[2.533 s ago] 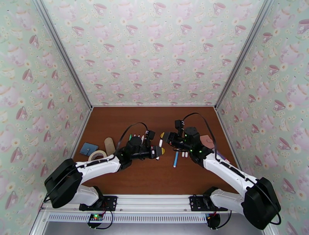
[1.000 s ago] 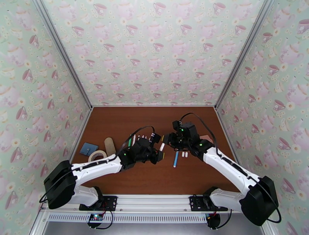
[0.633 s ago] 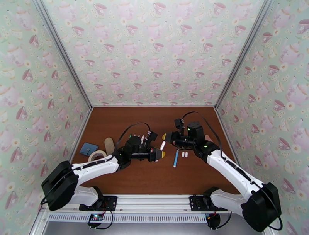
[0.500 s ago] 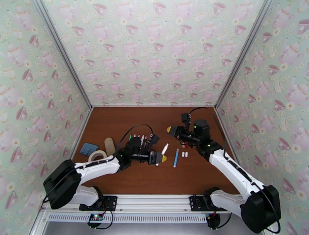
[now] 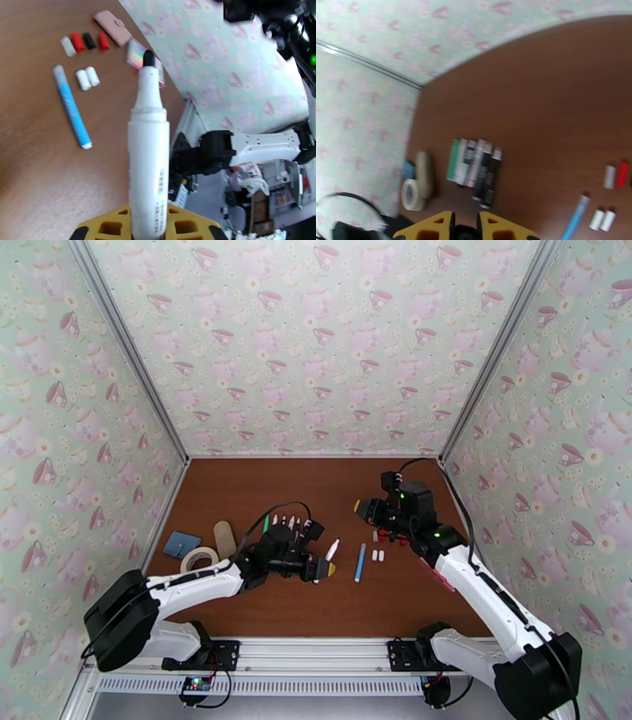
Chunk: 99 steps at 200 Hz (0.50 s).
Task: Open the pen caps
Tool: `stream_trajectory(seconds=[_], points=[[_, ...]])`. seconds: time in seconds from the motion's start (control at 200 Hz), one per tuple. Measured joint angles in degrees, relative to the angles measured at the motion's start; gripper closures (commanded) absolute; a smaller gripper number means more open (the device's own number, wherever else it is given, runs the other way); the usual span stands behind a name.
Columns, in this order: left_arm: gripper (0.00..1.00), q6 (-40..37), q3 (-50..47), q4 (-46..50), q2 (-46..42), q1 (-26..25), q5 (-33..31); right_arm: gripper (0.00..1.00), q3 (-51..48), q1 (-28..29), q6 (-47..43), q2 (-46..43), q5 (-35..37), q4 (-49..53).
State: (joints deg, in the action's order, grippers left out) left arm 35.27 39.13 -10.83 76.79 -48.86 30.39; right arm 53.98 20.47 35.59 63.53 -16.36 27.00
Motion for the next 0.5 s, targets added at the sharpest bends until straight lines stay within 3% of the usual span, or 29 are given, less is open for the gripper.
stream_trajectory(seconds=[0.175,0.496], points=[[0.9,-1.2,0.0,2.2,-3.5,0.0,-4.4,1.0,-1.2,-1.9,-4.0,0.5,5.6,10.7],[0.91,-1.5,1.1,4.7,-4.0,0.0,-7.5,1.0,-5.2,-6.1,-7.1,9.0,12.4,16.9]])
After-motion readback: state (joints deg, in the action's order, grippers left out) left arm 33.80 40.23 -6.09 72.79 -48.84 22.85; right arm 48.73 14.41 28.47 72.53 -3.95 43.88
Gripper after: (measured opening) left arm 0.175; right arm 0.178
